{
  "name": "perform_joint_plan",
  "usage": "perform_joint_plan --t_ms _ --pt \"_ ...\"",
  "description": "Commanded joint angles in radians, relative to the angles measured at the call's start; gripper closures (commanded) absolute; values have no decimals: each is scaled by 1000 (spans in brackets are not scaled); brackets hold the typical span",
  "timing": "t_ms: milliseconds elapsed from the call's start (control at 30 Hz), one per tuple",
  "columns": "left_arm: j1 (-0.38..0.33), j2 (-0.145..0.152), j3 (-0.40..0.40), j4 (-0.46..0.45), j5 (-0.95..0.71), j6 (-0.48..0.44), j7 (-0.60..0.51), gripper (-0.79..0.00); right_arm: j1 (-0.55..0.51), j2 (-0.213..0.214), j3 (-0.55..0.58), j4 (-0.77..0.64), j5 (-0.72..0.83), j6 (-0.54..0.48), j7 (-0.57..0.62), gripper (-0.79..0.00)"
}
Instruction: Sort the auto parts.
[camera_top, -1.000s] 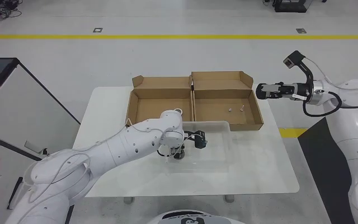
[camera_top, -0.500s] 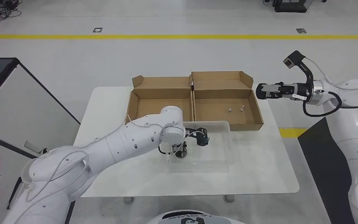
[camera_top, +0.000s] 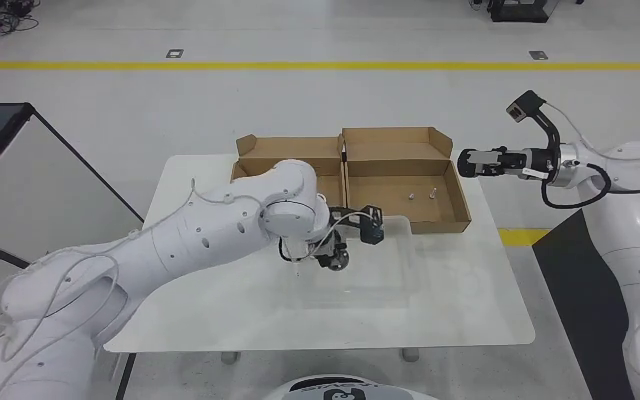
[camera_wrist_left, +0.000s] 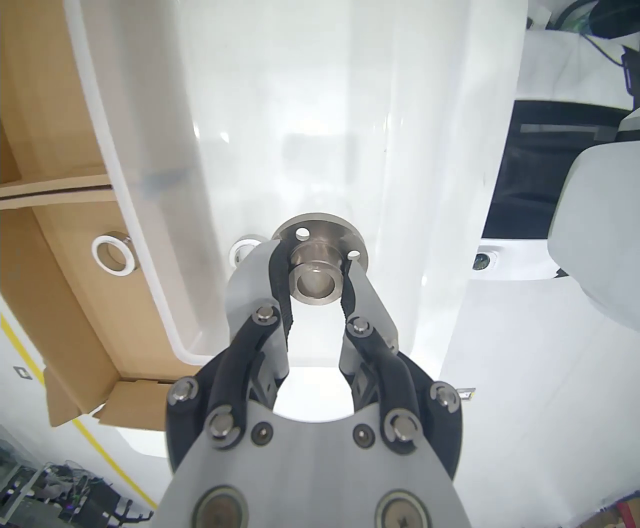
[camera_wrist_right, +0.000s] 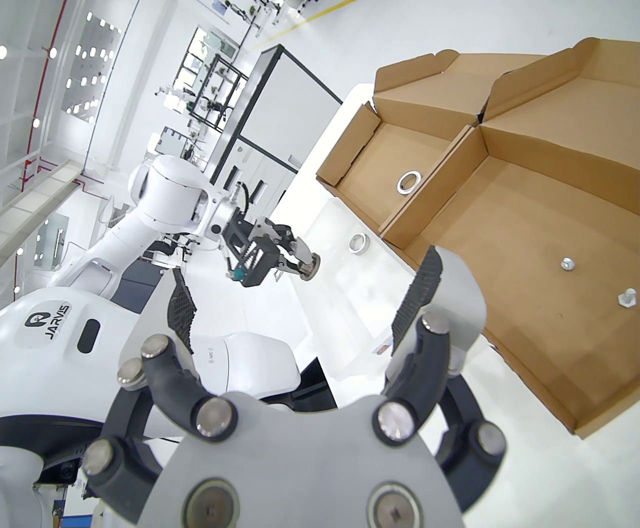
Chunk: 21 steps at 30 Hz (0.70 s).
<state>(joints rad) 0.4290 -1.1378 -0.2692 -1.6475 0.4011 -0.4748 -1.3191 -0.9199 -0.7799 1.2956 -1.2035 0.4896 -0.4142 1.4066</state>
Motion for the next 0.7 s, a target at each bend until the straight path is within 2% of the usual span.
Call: perform_joint_plan --t_ms 0,100,333,600,667 --pt "12 21 -38 -40 -7 5 18 0 0 0 0 0 0 0 0 -785" --pt "42 52 -104 -87 -39 -5 67 0 0 0 0 0 0 0 0 -785" --pt "134 117 -245 -136 -98 -102 190 0 0 0 0 0 0 0 0 -785" --pt "139 120 -250 -138 -97 -109 192 0 0 0 0 0 0 0 0 -785" --pt "162 120 -257 -126 -128 -107 243 0 0 0 0 0 0 0 0 -785"
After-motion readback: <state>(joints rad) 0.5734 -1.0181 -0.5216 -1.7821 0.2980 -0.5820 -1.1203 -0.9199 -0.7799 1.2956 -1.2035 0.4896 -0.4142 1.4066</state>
